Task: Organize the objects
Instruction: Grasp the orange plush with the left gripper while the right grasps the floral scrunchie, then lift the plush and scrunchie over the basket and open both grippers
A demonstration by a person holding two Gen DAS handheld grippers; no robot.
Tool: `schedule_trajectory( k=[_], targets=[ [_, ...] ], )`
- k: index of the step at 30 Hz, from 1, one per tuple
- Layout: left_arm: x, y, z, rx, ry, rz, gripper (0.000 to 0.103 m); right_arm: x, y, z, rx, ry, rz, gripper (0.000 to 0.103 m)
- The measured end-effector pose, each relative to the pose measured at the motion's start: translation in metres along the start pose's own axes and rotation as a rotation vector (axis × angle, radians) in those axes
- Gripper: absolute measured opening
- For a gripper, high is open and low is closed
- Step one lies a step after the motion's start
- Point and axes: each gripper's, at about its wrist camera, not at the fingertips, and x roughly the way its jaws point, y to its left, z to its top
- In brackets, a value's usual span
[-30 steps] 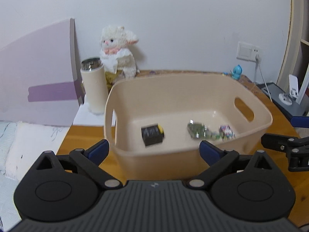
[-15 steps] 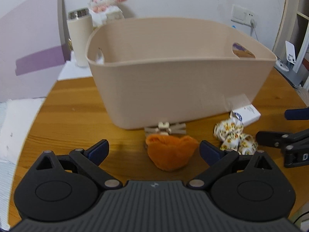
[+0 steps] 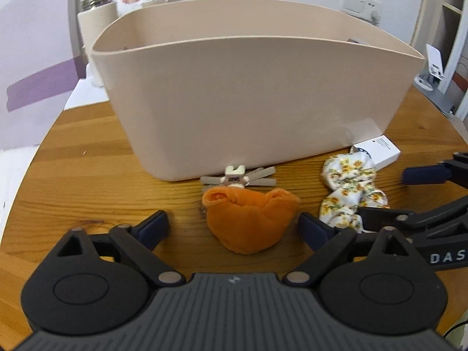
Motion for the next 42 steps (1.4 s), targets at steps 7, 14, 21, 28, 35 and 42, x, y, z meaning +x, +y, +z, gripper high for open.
schedule_trajectory(
  k=[7, 14, 21, 28, 35, 42],
  targets=[
    [-0.007, -0.004, 0.002, 0.027, -0.029, -0.045, 0.043, -0.002, 0.012, 0.002, -0.047, -0.027, 0.035, 0.034],
    [-0.011, 0.007, 0.002, -0.019, -0.018, -0.062, 0.017, -0.007, 0.021, 0.002, -0.086, -0.019, 0.042, 0.004],
    [-0.019, 0.006, -0.002, -0.023, -0.019, -0.061, 0.016, -0.018, 0.016, -0.005, -0.071, -0.020, 0.049, 0.003],
    [-0.044, 0.004, -0.001, -0.026, -0.059, -0.082, 0.016, -0.048, 0.010, -0.010, -0.072, -0.069, 0.053, 0.003],
    [-0.072, 0.000, 0.004, 0.001, -0.116, -0.073, 0.016, -0.083, 0.004, -0.006, -0.063, -0.139, 0.053, 0.003],
    [-0.101, -0.001, 0.022, 0.025, -0.198, -0.059, 0.016, -0.116, -0.008, 0.009, -0.042, -0.242, 0.044, 0.003]
  ],
)
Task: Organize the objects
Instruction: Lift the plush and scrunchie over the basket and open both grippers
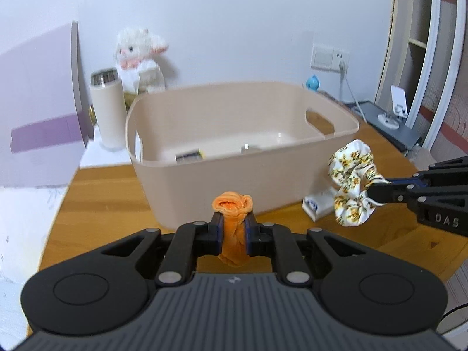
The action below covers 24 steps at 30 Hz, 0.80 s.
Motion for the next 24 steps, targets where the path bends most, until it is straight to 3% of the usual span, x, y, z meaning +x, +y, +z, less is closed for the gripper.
schedule_trajectory(
  k=[13, 19, 24],
  targets=[
    [0.006, -0.001, 0.064, 0.062, -0.145, 0.081, 0.016, 0.005, -0.027, 0.057, 0.031, -0.127, -0.057, 0.003],
    [0.042, 0.000, 0.082, 0.044, -0.120, 0.120, 0.016, 0.029, -0.039, 0.077, 0.053, -0.122, -0.071, 0.003],
    [0.081, 0.006, 0.084, -0.026, -0.037, 0.126, 0.016, 0.063, -0.039, 0.086, 0.060, -0.070, -0.072, 0.003]
  ],
)
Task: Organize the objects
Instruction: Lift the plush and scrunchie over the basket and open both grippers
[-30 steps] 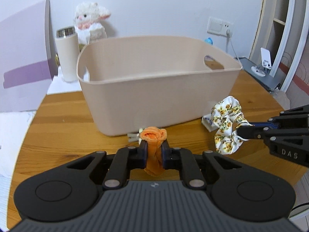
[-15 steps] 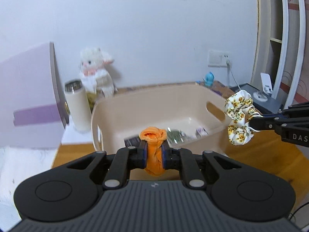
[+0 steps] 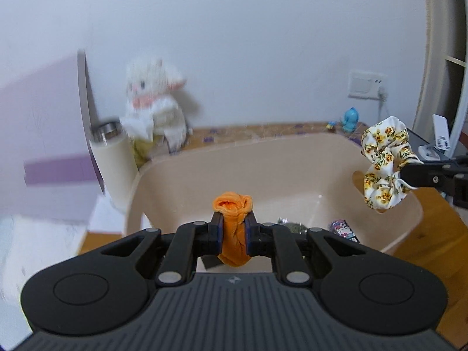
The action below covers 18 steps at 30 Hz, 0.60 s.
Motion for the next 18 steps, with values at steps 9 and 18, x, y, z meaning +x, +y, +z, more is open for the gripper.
schedule_trajectory(
  k=[9, 18],
  targets=[
    [0.053, 0.002, -0.016, 0.015, 0.130, 0.079, 0.016, 0.052, 0.012, -0.011, -0.030, 0.127, -0.011, 0.003],
    [0.050, 0.007, -0.015, 0.003, 0.131, 0.075, 0.039, 0.062, 0.012, -0.021, -0.016, 0.179, -0.014, 0.013]
  ],
)
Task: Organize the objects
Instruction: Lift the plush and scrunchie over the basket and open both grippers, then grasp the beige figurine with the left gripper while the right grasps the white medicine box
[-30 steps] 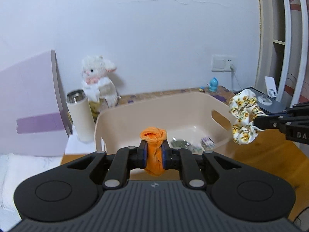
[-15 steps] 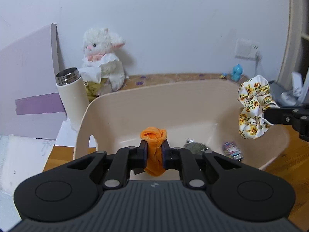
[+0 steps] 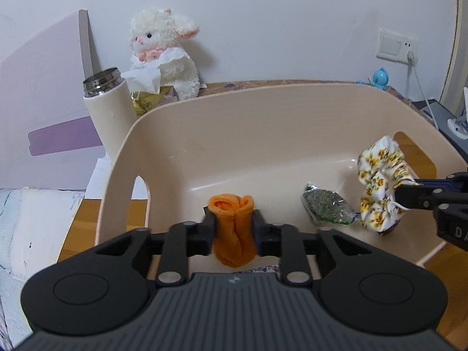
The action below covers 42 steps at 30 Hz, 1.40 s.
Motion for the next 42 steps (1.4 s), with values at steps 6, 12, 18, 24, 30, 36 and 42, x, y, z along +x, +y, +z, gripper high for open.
schedule_trajectory(
  k=[6, 12, 18, 24, 30, 36, 42],
  targets=[
    [-0.035, 0.001, 0.004, -0.002, -0.056, -0.001, 0.081, -0.037, 0.000, 0.000, -0.031, -0.065, -0.010, 0.067],
    [-0.078, 0.001, -0.002, 0.010, -0.108, -0.004, 0.095, -0.070, -0.003, -0.005, -0.054, -0.108, -0.029, 0.088],
    [-0.102, -0.005, -0.023, 0.067, -0.109, 0.009, 0.097, -0.085, -0.008, -0.020, -0.044, -0.106, -0.032, 0.103],
    [-0.103, -0.002, -0.050, 0.047, -0.061, -0.010, 0.099, -0.080, -0.008, -0.047, -0.054, -0.042, -0.034, 0.103],
    [-0.083, -0.005, -0.081, 0.052, 0.013, -0.002, 0.099, -0.059, -0.007, -0.074, -0.047, 0.055, -0.034, 0.103],
    [-0.060, -0.004, -0.102, 0.022, 0.062, -0.017, 0.099, -0.034, -0.010, -0.092, -0.019, 0.136, -0.021, 0.103],
    [-0.039, -0.003, -0.113, -0.026, 0.081, -0.041, 0.099, -0.010, -0.012, -0.104, 0.000, 0.187, -0.021, 0.103]
  ],
)
